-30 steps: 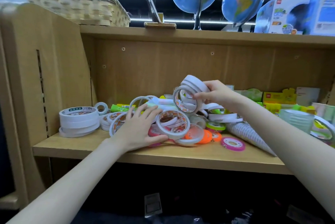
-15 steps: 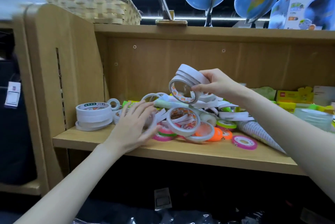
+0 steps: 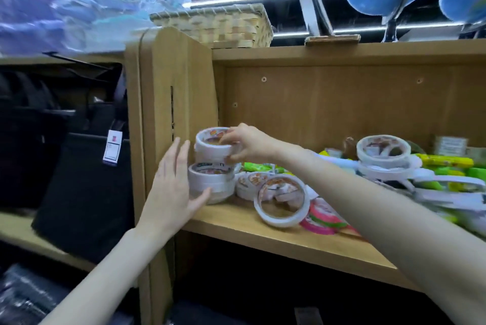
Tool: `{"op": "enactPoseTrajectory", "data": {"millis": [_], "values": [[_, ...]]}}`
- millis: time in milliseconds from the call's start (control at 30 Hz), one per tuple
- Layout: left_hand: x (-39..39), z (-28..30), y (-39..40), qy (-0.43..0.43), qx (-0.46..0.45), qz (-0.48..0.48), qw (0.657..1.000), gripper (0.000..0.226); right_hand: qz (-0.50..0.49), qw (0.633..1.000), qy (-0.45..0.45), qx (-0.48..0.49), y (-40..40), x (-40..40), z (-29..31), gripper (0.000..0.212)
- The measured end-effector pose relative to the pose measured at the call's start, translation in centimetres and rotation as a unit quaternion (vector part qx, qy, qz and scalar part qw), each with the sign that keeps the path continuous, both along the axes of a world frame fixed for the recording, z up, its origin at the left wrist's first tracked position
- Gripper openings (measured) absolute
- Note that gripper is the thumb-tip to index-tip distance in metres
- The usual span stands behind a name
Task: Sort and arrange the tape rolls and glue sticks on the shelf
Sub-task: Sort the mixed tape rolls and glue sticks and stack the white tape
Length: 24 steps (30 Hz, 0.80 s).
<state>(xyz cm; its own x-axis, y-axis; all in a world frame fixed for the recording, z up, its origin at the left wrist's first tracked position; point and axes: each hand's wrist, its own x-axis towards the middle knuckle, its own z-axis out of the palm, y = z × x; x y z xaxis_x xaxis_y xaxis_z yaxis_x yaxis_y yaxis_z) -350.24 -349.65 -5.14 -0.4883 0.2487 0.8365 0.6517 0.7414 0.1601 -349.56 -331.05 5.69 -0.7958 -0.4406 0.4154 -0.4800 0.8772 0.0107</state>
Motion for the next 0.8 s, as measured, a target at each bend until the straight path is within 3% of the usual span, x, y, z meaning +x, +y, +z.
{"op": "enactPoseTrajectory", "data": {"millis": [100, 233, 300, 333, 400, 500, 633, 800], "values": [[-0.4, 0.4, 0.5, 0.048, -0.049, 0.015, 0.998, 0.096, 0.048, 0.995, -0.08, -0.026, -0.6, -1.0, 0.2, 0.037], [-1.8, 0.5, 2.0, 0.061, -0.099, 0.062, 0.991, 0.083, 0.102, 0.95, -0.204, -0.216, 2.4, -0.8, 1.7, 0.029], [-2.5, 0.8, 2.3, 0.079, -0.097, 0.08, 0.989, 0.07, 0.077, 0.931, -0.215, -0.284, 4.3, -2.3, 2.0, 0.025], [-2.9, 0.9, 2.3, 0.095, -0.101, 0.093, 0.986, 0.067, 0.037, 0.946, -0.188, -0.261, 4.9, -3.5, 2.0, 0.025], [-3.4, 1.2, 2.3, 0.12, -0.118, 0.118, 0.979, 0.066, -0.053, 0.983, -0.141, -0.1, 5.2, -6.2, 1.3, 0.035], [-3.6, 1.5, 2.4, 0.144, -0.135, 0.138, 0.971, 0.067, -0.109, 0.973, -0.197, 0.046, 3.8, -9.0, -0.6, 0.045], [-3.5, 1.7, 2.5, 0.153, -0.143, 0.151, 0.966, 0.068, -0.131, 0.979, -0.155, -0.01, 2.7, -10.7, -2.0, 0.015], [-3.4, 1.7, 2.6, 0.134, -0.158, 0.167, 0.964, 0.067, -0.185, 0.978, -0.004, -0.096, 4.8, -10.1, 0.2, 0.036]]}}
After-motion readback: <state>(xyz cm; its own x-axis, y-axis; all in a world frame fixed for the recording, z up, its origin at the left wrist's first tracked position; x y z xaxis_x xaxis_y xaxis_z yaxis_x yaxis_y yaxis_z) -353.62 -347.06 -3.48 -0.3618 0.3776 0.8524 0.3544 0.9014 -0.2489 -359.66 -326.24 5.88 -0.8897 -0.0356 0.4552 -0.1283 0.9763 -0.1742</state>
